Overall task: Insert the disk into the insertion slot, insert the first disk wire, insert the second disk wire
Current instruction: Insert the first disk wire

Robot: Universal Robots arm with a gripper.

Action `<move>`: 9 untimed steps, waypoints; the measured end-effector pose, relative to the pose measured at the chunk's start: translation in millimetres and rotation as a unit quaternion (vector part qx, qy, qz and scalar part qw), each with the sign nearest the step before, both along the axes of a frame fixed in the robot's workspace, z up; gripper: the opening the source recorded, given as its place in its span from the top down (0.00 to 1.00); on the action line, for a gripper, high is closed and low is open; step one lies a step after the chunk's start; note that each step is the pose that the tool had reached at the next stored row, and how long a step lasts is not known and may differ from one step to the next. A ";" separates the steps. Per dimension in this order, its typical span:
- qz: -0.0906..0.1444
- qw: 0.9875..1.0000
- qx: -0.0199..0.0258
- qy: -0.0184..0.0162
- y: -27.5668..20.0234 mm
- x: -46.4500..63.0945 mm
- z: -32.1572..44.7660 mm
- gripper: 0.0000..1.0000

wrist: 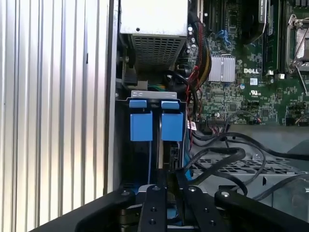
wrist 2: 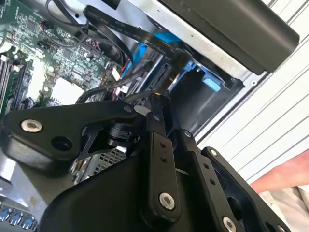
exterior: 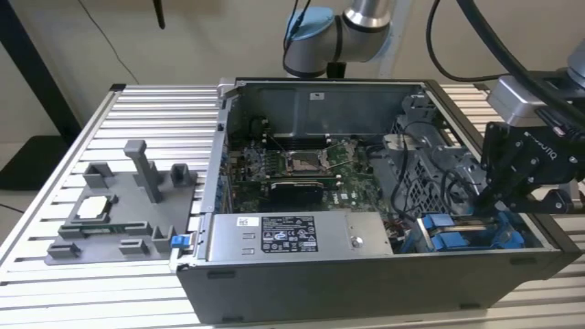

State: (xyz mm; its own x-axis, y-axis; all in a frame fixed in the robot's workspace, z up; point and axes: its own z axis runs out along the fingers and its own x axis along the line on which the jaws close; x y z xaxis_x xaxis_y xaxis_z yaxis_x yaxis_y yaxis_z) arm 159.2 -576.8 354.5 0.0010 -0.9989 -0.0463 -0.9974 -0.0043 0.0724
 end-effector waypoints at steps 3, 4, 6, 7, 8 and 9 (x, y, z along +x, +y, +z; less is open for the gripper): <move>0.002 1.000 0.000 0.000 3.3 2.6 -2.0 1.00; 0.003 1.000 0.000 -0.001 3.7 3.7 -2.7 1.00; 0.005 1.000 0.000 -0.001 3.7 4.9 -3.7 1.00; 0.006 1.000 0.000 -0.001 3.7 5.6 -4.4 1.00; 0.007 1.000 0.000 -0.001 3.7 6.7 -4.8 1.00; 0.007 1.000 0.000 -0.001 3.7 8.1 -5.2 1.00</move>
State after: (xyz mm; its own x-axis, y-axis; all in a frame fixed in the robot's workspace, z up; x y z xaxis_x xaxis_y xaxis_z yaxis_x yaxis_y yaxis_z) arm 167.3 -573.1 349.3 0.0156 -0.9988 -0.0461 -0.9973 -0.0188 0.0708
